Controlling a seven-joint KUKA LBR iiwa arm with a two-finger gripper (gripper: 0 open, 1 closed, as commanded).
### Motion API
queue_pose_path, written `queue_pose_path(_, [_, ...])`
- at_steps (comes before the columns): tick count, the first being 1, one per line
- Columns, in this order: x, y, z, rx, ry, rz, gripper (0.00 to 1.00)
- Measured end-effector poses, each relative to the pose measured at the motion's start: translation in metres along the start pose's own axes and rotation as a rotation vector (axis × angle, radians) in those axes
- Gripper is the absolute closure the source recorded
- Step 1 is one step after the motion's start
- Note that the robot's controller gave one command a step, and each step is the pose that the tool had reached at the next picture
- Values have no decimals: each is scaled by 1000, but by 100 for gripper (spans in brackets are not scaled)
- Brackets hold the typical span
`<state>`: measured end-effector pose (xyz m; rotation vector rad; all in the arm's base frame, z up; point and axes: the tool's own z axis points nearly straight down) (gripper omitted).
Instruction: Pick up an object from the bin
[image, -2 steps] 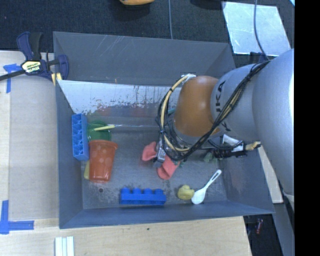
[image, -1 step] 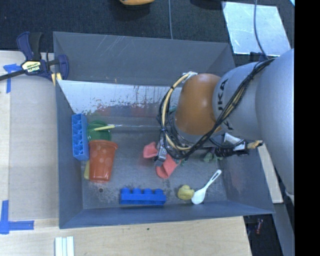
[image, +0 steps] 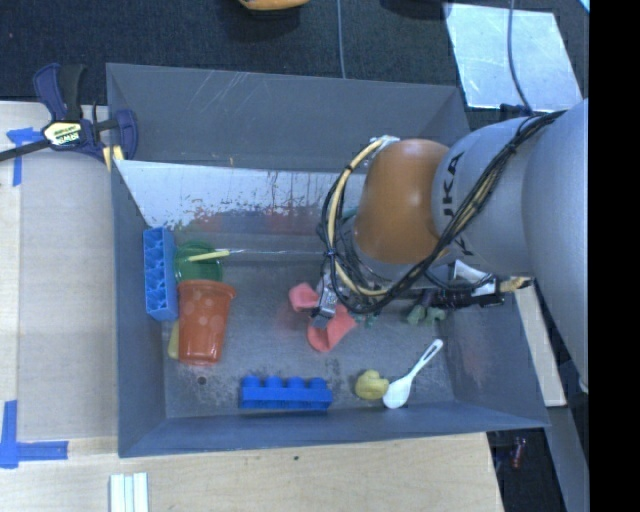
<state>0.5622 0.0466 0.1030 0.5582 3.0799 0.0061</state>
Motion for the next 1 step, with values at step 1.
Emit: queue_pose_path(1, [1,-1,-40,3,6,-1,100])
